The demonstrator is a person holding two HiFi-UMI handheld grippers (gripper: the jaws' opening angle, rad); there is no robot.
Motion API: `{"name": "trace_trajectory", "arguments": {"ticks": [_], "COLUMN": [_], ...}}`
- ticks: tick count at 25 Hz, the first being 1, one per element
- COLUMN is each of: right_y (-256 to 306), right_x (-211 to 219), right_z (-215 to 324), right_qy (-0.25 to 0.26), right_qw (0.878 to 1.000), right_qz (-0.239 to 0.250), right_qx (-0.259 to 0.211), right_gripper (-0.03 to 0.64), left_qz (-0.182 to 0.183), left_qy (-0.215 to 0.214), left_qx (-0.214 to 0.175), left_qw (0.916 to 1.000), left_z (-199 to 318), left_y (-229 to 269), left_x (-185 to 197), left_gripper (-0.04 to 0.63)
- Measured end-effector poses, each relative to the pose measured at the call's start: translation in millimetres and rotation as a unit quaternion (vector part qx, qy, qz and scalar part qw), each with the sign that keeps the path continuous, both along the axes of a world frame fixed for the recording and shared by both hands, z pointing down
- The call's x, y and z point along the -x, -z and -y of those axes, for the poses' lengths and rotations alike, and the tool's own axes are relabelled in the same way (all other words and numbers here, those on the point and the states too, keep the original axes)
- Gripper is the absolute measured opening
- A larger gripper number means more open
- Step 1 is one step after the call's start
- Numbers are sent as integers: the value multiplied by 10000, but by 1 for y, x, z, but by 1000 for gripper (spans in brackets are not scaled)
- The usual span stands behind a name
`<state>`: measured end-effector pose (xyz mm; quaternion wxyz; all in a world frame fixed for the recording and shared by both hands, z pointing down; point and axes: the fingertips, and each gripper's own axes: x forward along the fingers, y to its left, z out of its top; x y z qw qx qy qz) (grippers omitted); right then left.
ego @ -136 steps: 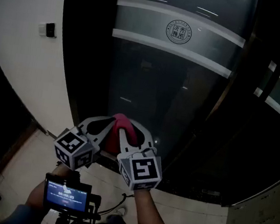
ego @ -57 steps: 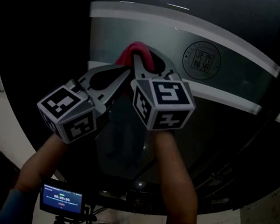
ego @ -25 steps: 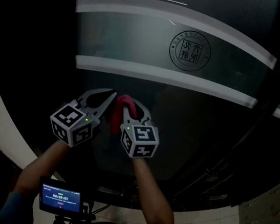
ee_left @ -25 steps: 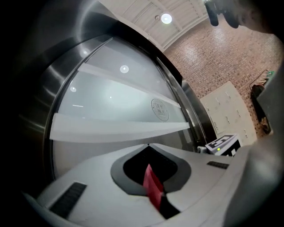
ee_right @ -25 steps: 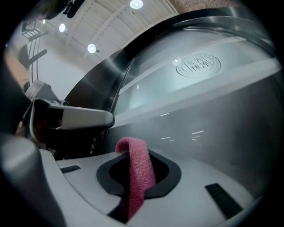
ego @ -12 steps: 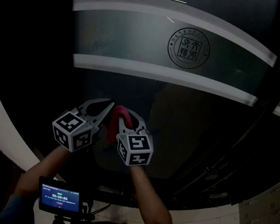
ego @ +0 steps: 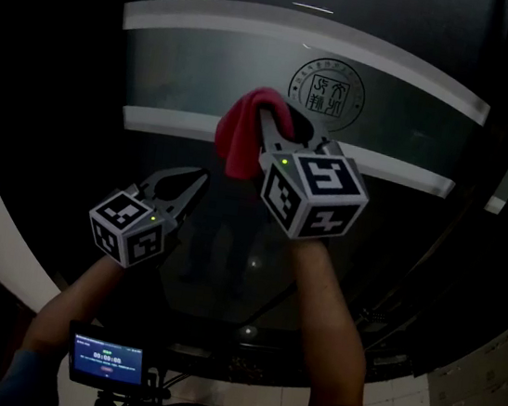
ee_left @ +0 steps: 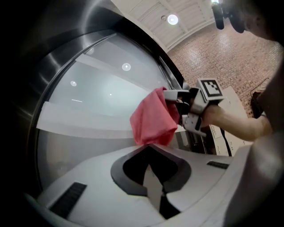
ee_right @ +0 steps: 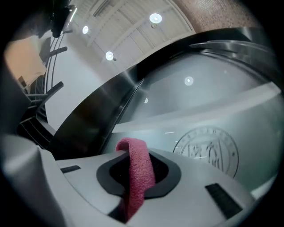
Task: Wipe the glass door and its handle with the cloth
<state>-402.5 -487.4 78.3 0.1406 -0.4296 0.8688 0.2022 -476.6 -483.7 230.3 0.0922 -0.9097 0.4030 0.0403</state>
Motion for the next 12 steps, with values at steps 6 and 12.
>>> {"name": "trace_trajectory", "arguments": {"ticks": [6, 12], "right_y": [96, 142], "right_x": [-60, -79], "right_z": [4, 3], "right_qy": [-357, -543], "right_qw": [9978, 9961], "right_qz": [-181, -143], "right_qx": [-536, -681], "right_gripper": [26, 26], "left_qz": [5, 19], "left_qy": [-23, 29], "left_qx": [-88, -126], "left_qw": [10000, 9999], "left_z": [1, -6], "left_y": [8, 15], "left_x": [-44, -50], "left_gripper": [11, 11]}}
